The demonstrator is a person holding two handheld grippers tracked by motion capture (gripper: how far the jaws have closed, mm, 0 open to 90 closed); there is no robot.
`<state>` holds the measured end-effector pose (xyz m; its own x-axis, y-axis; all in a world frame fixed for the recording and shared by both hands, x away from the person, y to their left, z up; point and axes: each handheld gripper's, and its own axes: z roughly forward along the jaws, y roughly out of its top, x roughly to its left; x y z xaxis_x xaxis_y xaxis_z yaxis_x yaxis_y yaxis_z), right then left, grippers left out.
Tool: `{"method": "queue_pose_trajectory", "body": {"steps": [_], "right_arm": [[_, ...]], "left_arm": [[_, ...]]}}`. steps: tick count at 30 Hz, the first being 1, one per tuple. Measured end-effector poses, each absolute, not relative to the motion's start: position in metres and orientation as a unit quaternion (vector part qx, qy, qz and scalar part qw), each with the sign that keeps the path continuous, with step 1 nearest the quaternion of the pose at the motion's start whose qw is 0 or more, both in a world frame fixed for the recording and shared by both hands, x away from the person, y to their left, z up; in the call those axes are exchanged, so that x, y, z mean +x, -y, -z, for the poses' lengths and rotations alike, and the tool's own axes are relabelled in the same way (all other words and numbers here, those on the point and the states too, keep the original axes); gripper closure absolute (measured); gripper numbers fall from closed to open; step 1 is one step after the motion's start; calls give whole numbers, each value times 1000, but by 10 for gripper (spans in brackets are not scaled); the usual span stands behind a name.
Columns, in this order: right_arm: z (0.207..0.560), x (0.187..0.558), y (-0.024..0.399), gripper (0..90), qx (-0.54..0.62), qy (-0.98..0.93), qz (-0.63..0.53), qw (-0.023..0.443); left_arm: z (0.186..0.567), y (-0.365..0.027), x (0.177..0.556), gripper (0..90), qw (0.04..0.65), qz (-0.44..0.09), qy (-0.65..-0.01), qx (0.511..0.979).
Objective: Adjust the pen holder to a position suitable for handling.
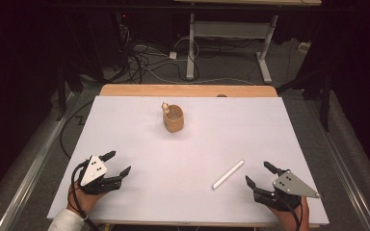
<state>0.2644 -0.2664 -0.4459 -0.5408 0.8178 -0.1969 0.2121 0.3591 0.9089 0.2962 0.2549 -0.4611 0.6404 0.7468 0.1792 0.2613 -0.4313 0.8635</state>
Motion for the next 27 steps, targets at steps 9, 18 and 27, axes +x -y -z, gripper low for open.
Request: {"method": "queue_pose_trajectory", "body": {"steps": [9, 18, 27], "right_arm": [[446, 264, 268, 245, 343, -753, -453, 331], [447, 264, 266, 264, 339, -757, -448, 335], [444, 269, 262, 286, 332, -765, -452, 317]], "left_arm": [[464, -252, 294, 254, 418, -281, -315, 805], [465, -254, 298, 381, 407, -271, -322, 811], [462, -254, 293, 255, 425, -287, -309, 801]]}}
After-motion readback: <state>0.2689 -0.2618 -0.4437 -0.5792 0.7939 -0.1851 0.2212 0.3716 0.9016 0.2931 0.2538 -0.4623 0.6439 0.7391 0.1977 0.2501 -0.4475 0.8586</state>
